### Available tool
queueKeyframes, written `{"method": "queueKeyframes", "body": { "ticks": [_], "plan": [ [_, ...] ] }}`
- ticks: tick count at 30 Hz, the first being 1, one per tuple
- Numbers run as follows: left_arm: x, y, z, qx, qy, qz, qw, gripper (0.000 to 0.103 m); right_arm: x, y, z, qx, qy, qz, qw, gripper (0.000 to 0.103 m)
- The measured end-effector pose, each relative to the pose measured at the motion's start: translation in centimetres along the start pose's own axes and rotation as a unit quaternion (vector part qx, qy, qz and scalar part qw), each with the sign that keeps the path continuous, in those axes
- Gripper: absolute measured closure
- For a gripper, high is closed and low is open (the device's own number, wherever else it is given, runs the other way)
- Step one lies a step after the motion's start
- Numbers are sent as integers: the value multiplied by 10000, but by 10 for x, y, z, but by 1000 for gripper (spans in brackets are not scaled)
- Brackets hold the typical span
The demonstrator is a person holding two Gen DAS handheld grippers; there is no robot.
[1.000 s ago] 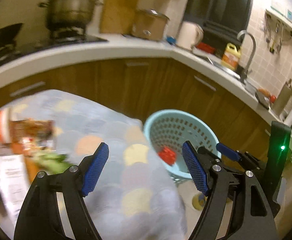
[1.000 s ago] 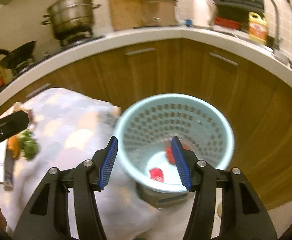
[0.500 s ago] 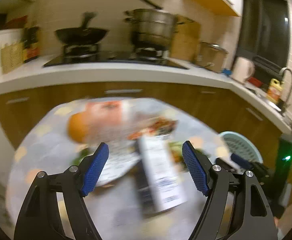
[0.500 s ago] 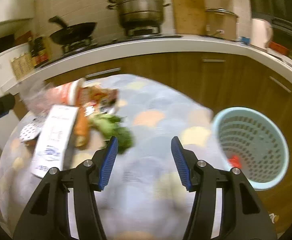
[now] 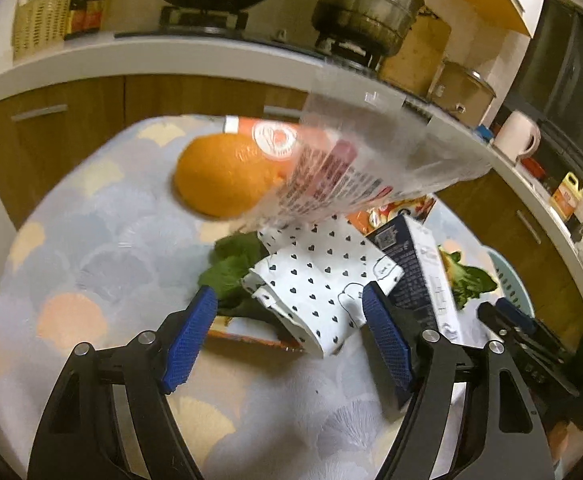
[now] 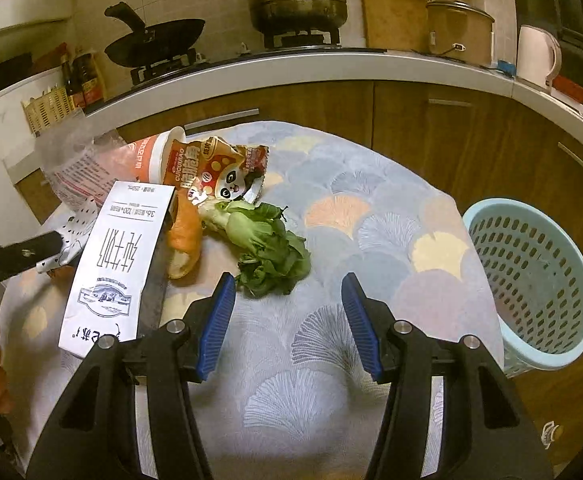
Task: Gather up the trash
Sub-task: 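Grasp the white milk carton with the right tool while the left grasps polka-dot paper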
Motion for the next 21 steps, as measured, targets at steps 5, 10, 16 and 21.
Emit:
{"method": "queueKeyframes", "body": {
  "ticks": [5,10,16,21],
  "plan": [
    [4,-13,3,-101,-306,-353,9989,47,-6,0,2,60,210,51,9997,51],
    [11,-6,8,-132,-554,-311,9979,58,-6,-1,3,36,230,48,9997,51],
    [35,32,14,370,-507,808,9948,60,-2,-3,2,-29,99,13,9999,51],
    [49,46,13,541,-625,1079,9907,60,-3,-3,3,3,144,94,9999,51]
  ]
}}
Point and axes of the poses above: each gripper's, at about its wrist camera, not at the fingertips, and y roughly against the way its jaws point, x to its right, z to its underside, the point moved 10 cm from there along -y, roughly the way its jaws point, and after that the axes turned 15 degrees about -y, right-handed, at the moved point
